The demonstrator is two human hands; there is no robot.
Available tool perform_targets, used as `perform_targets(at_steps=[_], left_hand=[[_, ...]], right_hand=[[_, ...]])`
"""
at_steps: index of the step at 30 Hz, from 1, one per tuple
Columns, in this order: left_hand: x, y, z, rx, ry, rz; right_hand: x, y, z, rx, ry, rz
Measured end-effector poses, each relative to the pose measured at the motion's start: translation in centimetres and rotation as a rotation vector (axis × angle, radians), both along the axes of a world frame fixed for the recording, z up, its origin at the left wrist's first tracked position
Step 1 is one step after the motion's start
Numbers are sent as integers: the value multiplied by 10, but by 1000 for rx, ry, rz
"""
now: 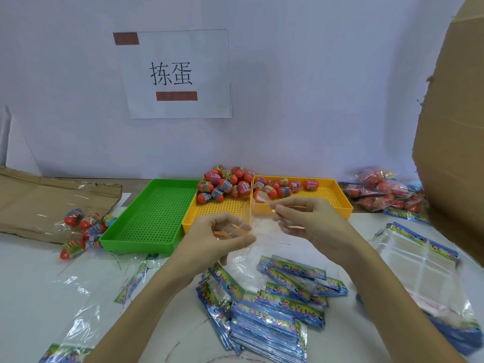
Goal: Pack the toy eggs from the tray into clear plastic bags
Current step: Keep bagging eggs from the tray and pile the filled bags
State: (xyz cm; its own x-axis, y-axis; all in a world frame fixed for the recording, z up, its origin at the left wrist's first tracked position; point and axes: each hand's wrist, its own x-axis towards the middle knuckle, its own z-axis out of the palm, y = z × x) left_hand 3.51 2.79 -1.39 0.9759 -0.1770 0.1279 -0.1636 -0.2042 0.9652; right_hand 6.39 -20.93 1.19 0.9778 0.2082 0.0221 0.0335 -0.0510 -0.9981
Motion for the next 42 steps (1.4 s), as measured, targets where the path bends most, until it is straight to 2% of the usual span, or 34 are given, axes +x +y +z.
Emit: perform_targets(at_steps=[5, 8, 12, 17, 20, 21, 23, 30, 33, 36, 42], left_hand=[[4, 3, -4, -5, -80, 88], [5, 2, -6, 68, -206, 115], [0, 3, -8, 423, -657, 93], [2, 0, -8, 661, -1158, 128], [4, -4, -11, 791, -1310, 66], [5, -5, -12, 828, -1303, 58], [3, -6, -15, 819, -1153, 62], [0, -4, -4, 115, -301, 237], [4, 2, -2, -188, -11, 148], [4, 5, -2, -246, -21, 148], [6, 5, -4, -24, -222, 239]], right_hand=[[-3, 2, 6, -27, -88, 98], [-4, 5, 9, -73, -100, 197], [-3, 9, 4, -233, -134, 233], [-3, 3, 2, -315, -113, 295], [-3, 4, 1, -387, -171, 238], [-2, 4, 0, -364, -195, 212], [-2, 3, 0, -292, -244, 147], [-1, 0, 3, -245, -455, 70], [-1, 4, 3, -293, -496, 45], [-2, 4, 2, -339, -477, -2], [-2, -4, 7, -282, -376, 25]])
